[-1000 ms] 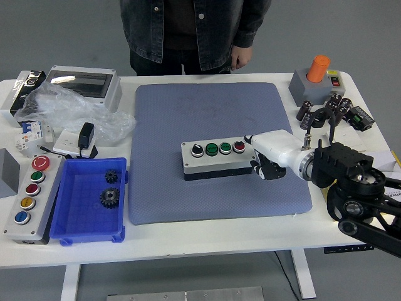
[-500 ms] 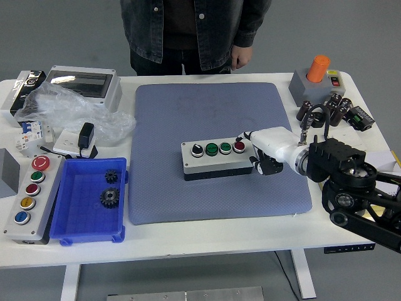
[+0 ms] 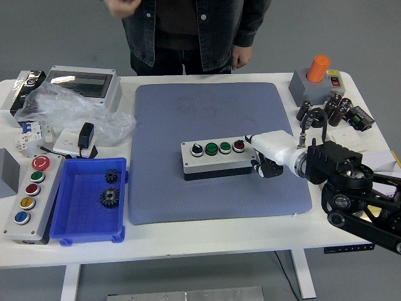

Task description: Pick up the button,place it on the desk,press the button,press the button

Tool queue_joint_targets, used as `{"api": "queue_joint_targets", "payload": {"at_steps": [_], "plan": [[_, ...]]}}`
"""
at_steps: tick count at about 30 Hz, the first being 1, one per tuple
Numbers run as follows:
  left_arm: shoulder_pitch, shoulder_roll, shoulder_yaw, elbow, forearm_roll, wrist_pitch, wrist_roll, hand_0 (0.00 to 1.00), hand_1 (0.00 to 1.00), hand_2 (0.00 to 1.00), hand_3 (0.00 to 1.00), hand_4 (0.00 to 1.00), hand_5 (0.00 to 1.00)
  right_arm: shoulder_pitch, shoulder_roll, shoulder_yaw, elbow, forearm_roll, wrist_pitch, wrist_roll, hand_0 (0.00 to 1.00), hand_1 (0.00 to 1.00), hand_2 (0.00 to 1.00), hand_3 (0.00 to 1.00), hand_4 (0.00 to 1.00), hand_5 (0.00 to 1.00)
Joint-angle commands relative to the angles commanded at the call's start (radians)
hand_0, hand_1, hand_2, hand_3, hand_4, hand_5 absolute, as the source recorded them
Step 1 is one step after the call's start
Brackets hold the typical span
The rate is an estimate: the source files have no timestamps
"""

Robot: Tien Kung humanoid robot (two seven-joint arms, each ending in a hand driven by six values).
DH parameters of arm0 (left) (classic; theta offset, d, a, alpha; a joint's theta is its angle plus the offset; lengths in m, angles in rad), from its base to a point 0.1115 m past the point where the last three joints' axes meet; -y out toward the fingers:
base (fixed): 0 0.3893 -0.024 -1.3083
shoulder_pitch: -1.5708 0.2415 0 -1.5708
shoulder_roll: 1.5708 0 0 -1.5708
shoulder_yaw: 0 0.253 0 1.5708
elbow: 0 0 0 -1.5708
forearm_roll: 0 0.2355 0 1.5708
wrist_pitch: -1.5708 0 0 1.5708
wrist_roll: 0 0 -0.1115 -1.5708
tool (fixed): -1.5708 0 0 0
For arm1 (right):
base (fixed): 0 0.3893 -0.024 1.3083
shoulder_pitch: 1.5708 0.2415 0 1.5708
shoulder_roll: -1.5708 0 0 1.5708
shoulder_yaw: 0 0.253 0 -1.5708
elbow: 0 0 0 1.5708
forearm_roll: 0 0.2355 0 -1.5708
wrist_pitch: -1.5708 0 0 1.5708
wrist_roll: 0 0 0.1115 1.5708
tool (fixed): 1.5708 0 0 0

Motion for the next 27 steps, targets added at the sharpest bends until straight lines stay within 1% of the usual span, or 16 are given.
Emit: {"api": "queue_joint_targets", "payload": {"at_steps": [12, 13, 21, 24, 25, 27], "plan": [[0.002, -0.001, -0.001, 0.000, 0.002, 0.001, -0.001, 0.695, 0.736, 0.669, 0.668, 0.668, 0.450, 0.001, 0.001, -0.025, 0.017, -0.006, 0.008, -0.004, 0.340, 0.326, 0.249, 0.879, 0.423, 0.002], [0.002, -0.001, -0.002, 0.000, 0.003, 0.001, -0.001, 0.695, 0.736, 0.670, 0.668, 0.669, 0.450, 0.001, 0.001, -0.029, 0.017, -0.006, 0.009, -0.004, 0.338, 0.325, 0.247, 0.865, 0.421, 0.002], [0.004, -0.001, -0.004, -0.001, 0.005, 0.002, -0.001, 0.695, 0.736, 0.669, 0.668, 0.668, 0.449, 0.003, 0.005, -0.054, 0.011, -0.003, 0.017, -0.006, 0.334, 0.325, 0.246, 0.859, 0.423, 0.002], [0.004, 0.000, -0.006, -0.001, 0.007, 0.002, -0.002, 0.695, 0.736, 0.669, 0.668, 0.668, 0.449, 0.002, 0.004, -0.049, 0.010, -0.004, 0.011, -0.002, 0.334, 0.325, 0.246, 0.859, 0.423, 0.002], [0.004, 0.000, -0.005, -0.001, 0.007, 0.003, -0.002, 0.695, 0.737, 0.669, 0.668, 0.669, 0.450, 0.001, 0.001, -0.042, 0.013, -0.006, 0.006, 0.002, 0.333, 0.324, 0.244, 0.844, 0.422, 0.002], [0.004, -0.001, -0.004, -0.001, 0.006, 0.002, -0.002, 0.695, 0.737, 0.669, 0.668, 0.669, 0.450, -0.001, -0.004, -0.022, 0.020, -0.009, -0.007, 0.011, 0.333, 0.324, 0.244, 0.844, 0.422, 0.002]]}}
